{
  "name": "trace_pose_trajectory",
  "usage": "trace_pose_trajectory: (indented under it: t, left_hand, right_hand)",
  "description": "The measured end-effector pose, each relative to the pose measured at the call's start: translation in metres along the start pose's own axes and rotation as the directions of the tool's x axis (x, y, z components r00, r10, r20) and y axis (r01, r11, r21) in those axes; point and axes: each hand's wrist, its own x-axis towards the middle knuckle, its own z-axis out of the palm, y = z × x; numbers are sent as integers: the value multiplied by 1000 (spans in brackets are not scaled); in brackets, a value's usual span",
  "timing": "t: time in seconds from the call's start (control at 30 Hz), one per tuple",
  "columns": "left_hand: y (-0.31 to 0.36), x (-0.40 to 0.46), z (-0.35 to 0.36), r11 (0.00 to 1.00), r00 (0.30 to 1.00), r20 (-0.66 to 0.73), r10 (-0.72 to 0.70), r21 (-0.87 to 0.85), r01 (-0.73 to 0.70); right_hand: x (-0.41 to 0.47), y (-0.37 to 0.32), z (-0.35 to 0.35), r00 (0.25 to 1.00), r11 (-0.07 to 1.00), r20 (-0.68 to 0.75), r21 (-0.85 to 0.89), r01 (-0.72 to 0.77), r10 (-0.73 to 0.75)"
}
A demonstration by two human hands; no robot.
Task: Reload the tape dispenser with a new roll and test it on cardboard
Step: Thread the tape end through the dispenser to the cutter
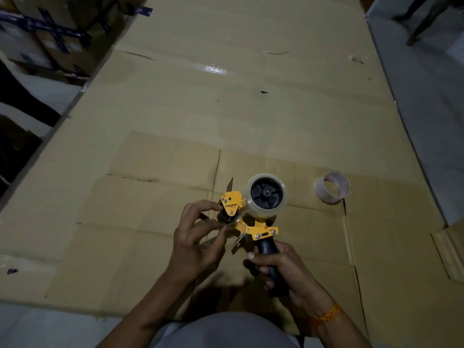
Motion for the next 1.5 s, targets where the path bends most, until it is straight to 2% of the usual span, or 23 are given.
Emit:
trace_pose_trajectory:
  t: [0.13,0.33,0.47,0.57,0.7,0.83,0.97,1.13,1.27,1.3,1.37,1.4,1.5]
  left_hand:
    - [-1,-3,-5,1000,999,43,0,-29,1]
    - [0,-8,-7,1000,999,46,16,21,-17]
    - [-1,-12,-11,999,999,29,-38,28,37]
    - [-7,-8,-24,995,996,10,-92,24,92]
    - [-16,3,-28,991,988,95,-121,-43,125]
    - [-29,12,-27,958,952,197,-233,-123,260]
    - [-42,20,-25,947,907,332,-260,-96,307]
    - [-58,31,-21,947,808,552,-205,-96,306]
    - [-64,29,-19,927,790,580,-200,-149,344]
    - [-65,28,-18,924,792,577,-197,-160,347]
    - [-65,27,-18,925,795,577,-188,-168,341]
    - [-65,27,-17,928,796,578,-182,-166,333]
    - [-64,26,-16,939,799,576,-171,-151,310]
  right_hand:
    - [-1,-2,-4,1000,999,28,-34,-9,10]
    - [1,-5,-13,997,998,80,-68,-14,20]
    - [3,-2,-20,995,997,86,-52,-54,58]
    - [2,-3,-34,992,996,98,23,-82,80]
    - [1,-2,-52,973,991,190,-34,-127,131]
    - [2,3,-55,959,989,250,-83,-120,137]
    - [9,11,-53,970,983,180,-112,-145,163]
    - [13,10,-58,985,945,117,-316,-86,129]
    - [13,10,-58,1000,848,-16,-531,-14,7]
    - [14,10,-58,995,769,-68,-639,7,-66]
    - [13,12,-55,954,515,-130,-857,29,-269]
    - [13,16,-51,924,434,-130,-900,42,-360]
    - [15,31,-31,843,307,-95,-948,86,-529]
